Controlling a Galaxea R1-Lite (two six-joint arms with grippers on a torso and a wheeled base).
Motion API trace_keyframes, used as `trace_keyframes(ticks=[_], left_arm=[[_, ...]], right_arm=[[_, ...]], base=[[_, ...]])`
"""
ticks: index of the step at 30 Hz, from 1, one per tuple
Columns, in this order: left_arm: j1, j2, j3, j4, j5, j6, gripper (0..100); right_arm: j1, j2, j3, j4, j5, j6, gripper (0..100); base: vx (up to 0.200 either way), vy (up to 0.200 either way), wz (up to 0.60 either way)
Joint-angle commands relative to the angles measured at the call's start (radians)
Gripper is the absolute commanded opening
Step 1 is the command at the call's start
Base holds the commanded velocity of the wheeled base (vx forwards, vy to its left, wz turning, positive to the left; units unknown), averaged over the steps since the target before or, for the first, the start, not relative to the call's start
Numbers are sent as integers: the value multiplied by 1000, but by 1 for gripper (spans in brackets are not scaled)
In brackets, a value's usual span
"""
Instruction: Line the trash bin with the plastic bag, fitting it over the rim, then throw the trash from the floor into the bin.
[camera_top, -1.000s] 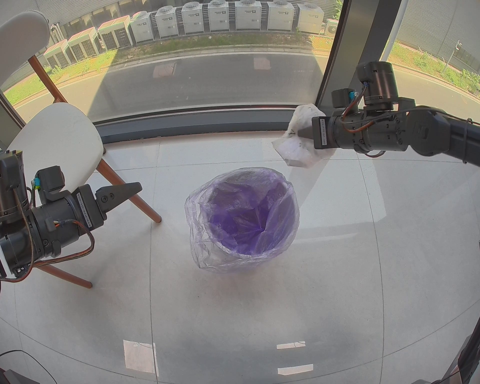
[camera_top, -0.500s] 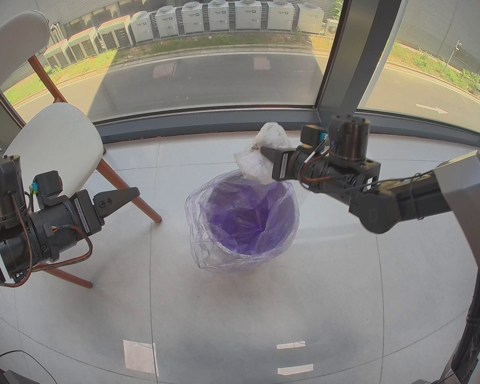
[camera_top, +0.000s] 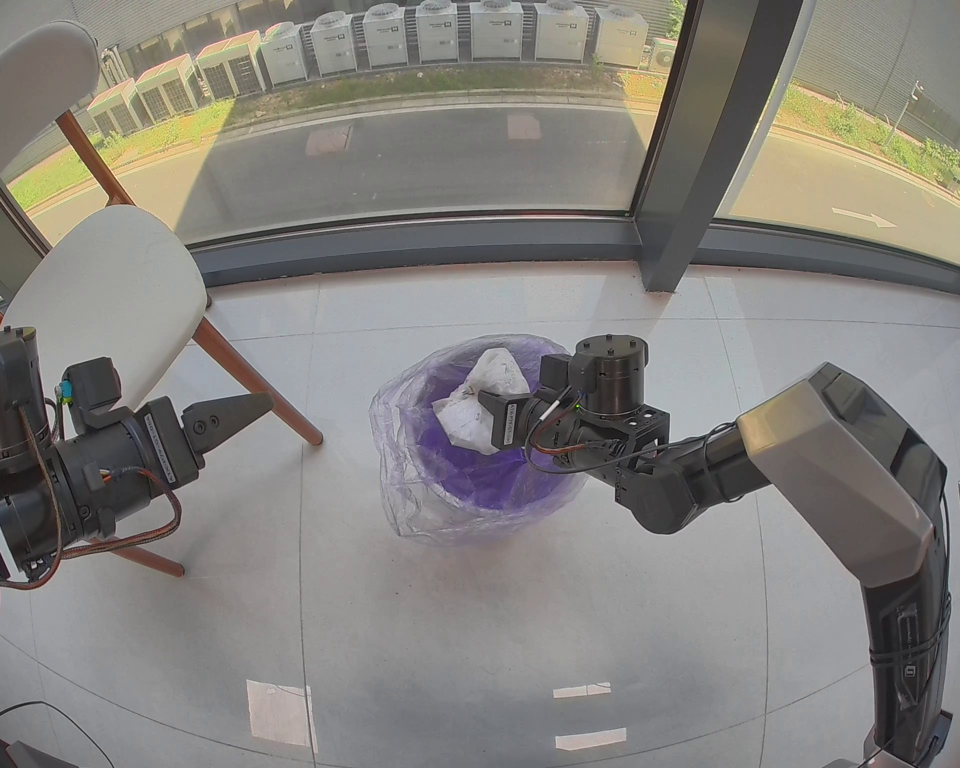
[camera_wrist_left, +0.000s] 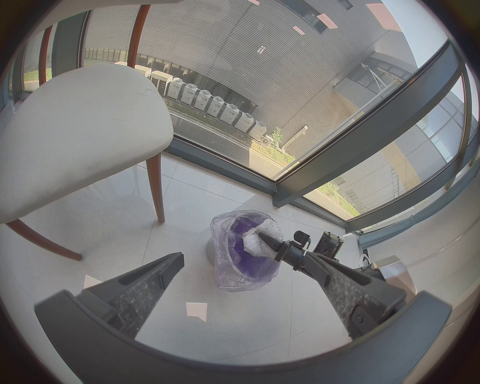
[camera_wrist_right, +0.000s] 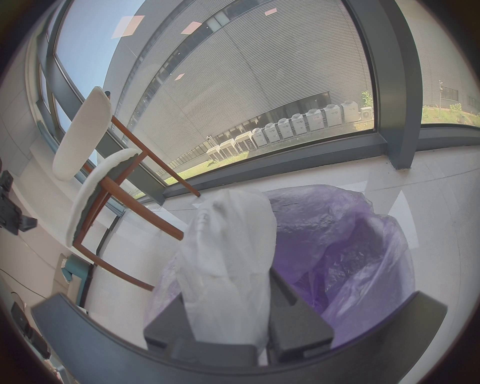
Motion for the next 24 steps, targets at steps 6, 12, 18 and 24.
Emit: trace_keyframes(ticks=[6, 12, 18, 24], left_arm=[[1, -4, 5, -1, 0, 0, 100], [2, -4, 2, -1, 0, 0, 100], [35, -11, 5, -1, 0, 2, 100], [41, -54, 9, -1, -1, 0, 100]], right_arm=[[-20, 99, -56, 4, -12, 12, 0], [-20, 104, -72, 3, -14, 20, 100], [-19, 41, -66, -7, -46, 23, 100], [-17, -106, -16, -16, -109, 95, 100]], base=[[0, 0, 0], [0, 0, 0], [0, 0, 0], [0, 0, 0]])
